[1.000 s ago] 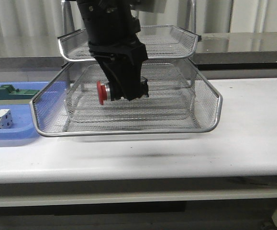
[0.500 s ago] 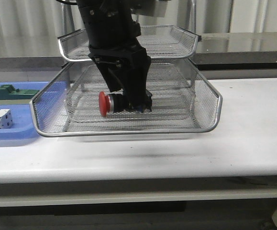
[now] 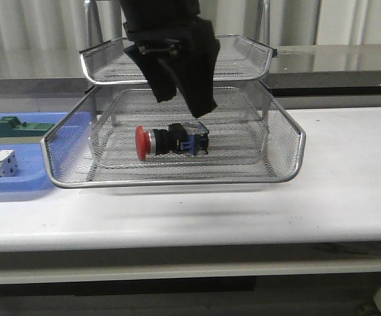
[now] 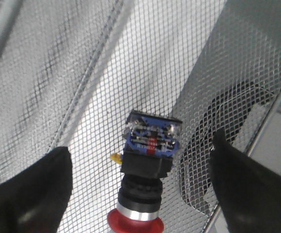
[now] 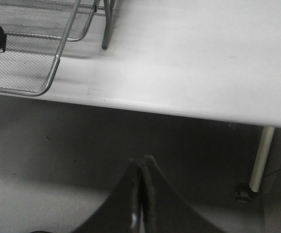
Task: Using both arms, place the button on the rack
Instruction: 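Open the left gripper and raise it away from the button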
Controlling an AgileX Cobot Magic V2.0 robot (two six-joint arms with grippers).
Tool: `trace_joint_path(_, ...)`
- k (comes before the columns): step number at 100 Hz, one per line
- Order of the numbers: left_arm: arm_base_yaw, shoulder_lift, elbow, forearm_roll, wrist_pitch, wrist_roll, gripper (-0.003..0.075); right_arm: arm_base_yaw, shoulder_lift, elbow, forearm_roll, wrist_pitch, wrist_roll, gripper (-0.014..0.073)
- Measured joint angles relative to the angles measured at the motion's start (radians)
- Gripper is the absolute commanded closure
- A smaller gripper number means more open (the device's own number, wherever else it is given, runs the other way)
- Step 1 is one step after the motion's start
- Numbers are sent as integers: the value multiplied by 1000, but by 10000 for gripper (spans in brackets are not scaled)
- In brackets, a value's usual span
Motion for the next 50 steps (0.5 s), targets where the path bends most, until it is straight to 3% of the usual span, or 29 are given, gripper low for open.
trace_joint_path(27,19,-119,-5,2,16,-18,162,0,0,0,0,0,0,662)
trace_joint_path(50,148,-255,51,10,17,-62,162,0,0,0,0,0,0,662)
